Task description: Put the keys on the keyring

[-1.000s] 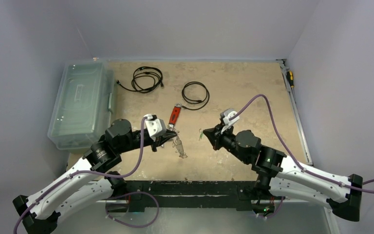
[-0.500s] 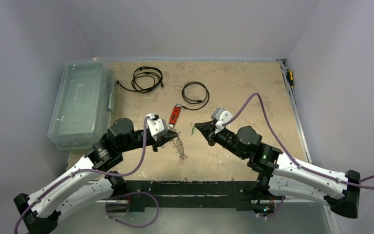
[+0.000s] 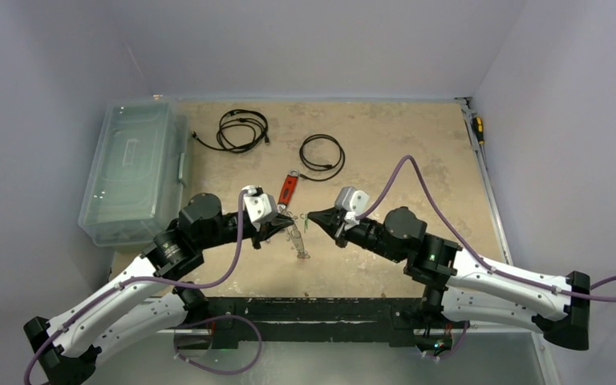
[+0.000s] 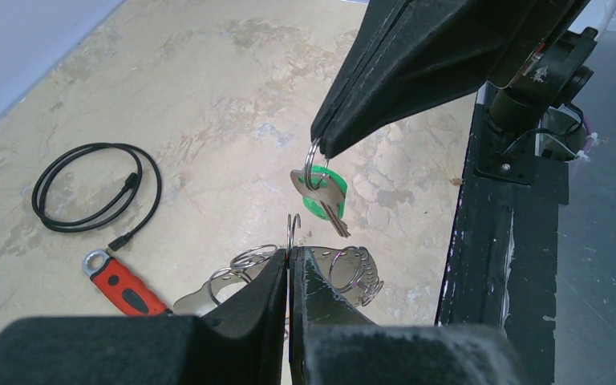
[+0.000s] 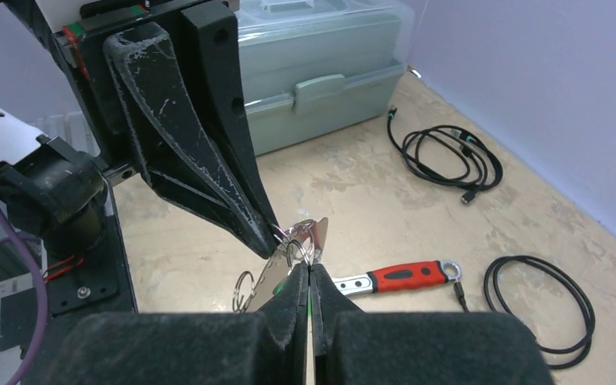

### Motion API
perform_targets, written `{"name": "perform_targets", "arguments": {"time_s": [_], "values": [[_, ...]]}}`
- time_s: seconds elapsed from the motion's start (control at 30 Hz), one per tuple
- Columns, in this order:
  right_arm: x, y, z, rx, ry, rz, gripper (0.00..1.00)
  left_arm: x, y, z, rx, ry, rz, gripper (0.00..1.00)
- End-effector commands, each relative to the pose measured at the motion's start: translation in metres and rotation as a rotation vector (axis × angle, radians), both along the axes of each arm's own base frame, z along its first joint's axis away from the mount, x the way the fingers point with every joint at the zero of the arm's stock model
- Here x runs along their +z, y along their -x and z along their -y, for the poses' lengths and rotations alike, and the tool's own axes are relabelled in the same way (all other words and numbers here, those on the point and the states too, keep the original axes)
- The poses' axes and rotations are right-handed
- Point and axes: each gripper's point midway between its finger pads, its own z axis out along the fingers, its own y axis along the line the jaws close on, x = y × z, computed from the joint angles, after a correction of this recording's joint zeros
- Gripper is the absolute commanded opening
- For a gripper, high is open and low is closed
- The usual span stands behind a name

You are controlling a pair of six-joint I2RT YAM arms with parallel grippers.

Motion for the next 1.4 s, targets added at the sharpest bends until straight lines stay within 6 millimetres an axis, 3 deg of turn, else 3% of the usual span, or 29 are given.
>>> {"name": "perform_targets", "arguments": {"time_s": [0.0, 0.43, 1.37], "values": [[0.026, 0.007, -0.008, 0.045, -0.031, 0.044, 0.00, 0.026, 0.000, 0.004, -0.017, 0.070, 0.052, 0.00], [0.018, 0.002, -0.018, 0.028, 0.025, 0.040, 0.00, 0.026, 0.000, 0.003, -0.011, 0.070, 0.052, 0.00], [0.022, -0.006, -0.021, -0.016, 0.013, 0.052, 0.00, 0.026, -0.001, 0.003, -0.007, 0.068, 0.052, 0.00]]}}
